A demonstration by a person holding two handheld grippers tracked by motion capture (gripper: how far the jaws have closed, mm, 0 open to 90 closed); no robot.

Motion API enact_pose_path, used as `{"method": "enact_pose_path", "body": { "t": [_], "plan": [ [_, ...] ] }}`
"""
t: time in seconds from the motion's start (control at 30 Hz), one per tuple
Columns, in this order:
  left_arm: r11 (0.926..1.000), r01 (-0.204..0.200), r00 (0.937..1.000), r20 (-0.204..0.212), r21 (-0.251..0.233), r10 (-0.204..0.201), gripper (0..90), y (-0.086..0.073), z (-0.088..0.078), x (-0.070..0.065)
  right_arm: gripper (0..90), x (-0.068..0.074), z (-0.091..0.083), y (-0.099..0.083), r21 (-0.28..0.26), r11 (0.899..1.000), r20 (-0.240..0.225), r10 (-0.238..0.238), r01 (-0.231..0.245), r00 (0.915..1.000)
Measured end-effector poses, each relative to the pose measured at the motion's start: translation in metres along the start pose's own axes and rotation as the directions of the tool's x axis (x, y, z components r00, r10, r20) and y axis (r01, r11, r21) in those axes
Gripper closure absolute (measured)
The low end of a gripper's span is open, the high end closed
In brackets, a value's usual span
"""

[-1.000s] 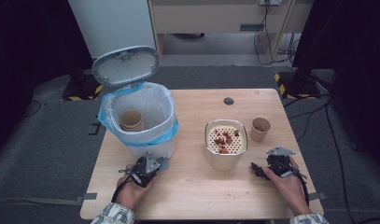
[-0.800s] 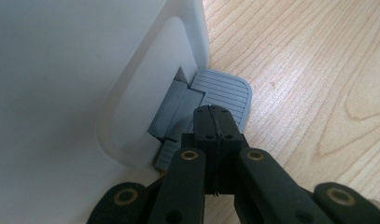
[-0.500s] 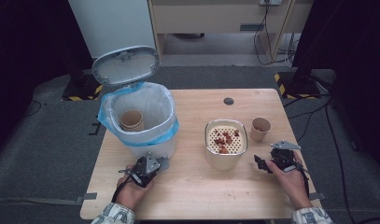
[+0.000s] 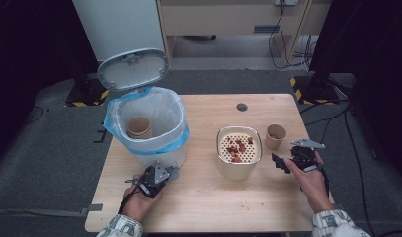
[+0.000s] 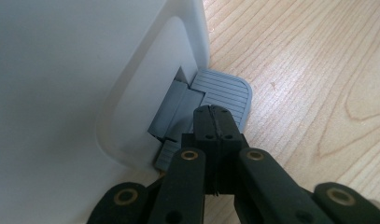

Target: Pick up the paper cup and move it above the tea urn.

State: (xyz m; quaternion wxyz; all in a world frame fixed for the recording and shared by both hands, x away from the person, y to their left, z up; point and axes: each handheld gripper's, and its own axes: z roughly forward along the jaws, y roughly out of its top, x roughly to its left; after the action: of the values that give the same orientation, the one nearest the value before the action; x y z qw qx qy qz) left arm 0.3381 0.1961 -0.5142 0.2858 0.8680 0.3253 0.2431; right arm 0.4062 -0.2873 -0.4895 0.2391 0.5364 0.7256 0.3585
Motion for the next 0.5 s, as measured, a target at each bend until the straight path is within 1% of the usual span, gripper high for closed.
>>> {"method": "enact_pose_path", "body": {
  "t": [0.1,0.17,0.27,0.37,0.43,0.5],
  "plan": [
    [1.0000,0.001,1.0000,0.001,0.000,-0.001,89.9,0.000,0.000,0.000,5.3,0.000,0.001,0.007,-0.015,1.000,-0.001,0.012,-0.012,0.9999],
    [1.0000,0.002,1.0000,0.001,0.000,-0.002,90.0,0.000,0.000,0.000,5.3,0.000,0.001,0.009,-0.021,1.000,-0.001,0.015,-0.015,0.9999],
    [1.0000,0.001,1.0000,0.001,0.000,-0.001,89.9,0.000,0.000,0.000,5.6,0.001,0.005,0.012,-0.046,0.998,-0.007,0.031,-0.032,0.9995],
    [1.0000,0.003,1.0000,0.003,-0.003,-0.003,90.0,0.000,0.000,0.001,5.5,0.002,0.011,0.013,-0.061,0.997,-0.012,0.045,-0.046,0.9989],
    [1.0000,0.001,1.0000,0.003,-0.004,-0.001,90.0,0.000,0.000,0.000,5.5,0.003,0.019,0.015,-0.080,0.995,-0.006,0.053,-0.053,0.9986],
    [1.0000,0.002,1.0000,0.001,-0.002,-0.002,89.9,0.000,0.000,0.000,5.5,0.002,0.022,0.015,-0.085,0.995,-0.001,0.055,-0.055,0.9985]
  ]
}}
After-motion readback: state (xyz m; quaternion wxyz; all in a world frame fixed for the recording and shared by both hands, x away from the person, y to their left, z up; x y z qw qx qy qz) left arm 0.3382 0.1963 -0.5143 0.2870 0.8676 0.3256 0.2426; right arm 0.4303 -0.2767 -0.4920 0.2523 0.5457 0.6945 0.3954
